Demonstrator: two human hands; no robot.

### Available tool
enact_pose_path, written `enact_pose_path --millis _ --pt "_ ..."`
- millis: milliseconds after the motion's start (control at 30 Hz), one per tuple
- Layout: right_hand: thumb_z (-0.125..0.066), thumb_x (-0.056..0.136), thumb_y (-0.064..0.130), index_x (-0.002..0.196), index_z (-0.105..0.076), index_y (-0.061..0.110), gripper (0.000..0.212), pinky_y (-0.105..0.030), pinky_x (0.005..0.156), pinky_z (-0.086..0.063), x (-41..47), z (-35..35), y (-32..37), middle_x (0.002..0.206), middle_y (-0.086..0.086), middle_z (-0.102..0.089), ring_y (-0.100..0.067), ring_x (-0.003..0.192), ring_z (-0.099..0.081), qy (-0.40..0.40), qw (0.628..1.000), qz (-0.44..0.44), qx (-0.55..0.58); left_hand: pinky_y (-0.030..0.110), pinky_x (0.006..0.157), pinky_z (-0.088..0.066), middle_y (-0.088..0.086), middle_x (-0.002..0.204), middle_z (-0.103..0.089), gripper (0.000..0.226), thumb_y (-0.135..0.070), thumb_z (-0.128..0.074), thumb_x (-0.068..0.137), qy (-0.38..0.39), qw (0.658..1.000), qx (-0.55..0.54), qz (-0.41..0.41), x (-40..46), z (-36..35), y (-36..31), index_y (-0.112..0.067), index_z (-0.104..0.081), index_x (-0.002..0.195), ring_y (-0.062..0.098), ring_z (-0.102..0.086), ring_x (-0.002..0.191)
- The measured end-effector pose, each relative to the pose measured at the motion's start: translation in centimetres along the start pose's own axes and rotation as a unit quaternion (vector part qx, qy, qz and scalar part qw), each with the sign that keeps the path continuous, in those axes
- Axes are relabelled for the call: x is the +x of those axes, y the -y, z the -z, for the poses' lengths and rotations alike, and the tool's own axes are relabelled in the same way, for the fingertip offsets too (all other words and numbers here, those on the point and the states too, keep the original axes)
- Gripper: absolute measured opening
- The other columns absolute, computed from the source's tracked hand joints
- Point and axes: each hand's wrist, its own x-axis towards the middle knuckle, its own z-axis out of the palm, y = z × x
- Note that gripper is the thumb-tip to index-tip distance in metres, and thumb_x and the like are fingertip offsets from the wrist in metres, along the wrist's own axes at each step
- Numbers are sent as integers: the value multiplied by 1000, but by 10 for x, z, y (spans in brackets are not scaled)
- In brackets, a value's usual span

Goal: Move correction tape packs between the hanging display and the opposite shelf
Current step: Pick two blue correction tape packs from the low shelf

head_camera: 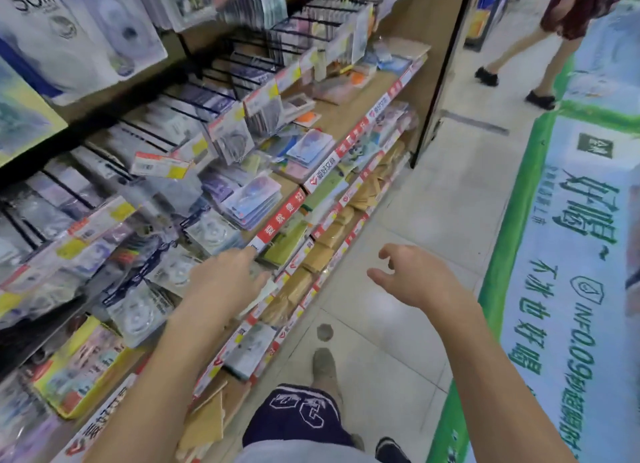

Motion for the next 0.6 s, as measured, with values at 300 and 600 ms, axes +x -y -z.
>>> enact_pose_path --millis 300,600 --pt "-53 97 53 139 -52 23 51 -38 96 -48 134 47 -36 131 0 -61 -24 121 -56 34 999 -24 22 36 85 -53 6 130 -59 44 -48 -45 102 112 993 -29 12 136 -5 -36 -21 -49 136 26 -62 111" --pt "-53 97 52 136 -54 23 49 -34 92 -46 267 123 -53 127 2 -63 -21 118 -58 45 998 -33 42 34 77 -49 12 118 -63 36 -42 -50 101 67 994 -80 -12 317 73 -86 -16 -56 124 29 -63 105"
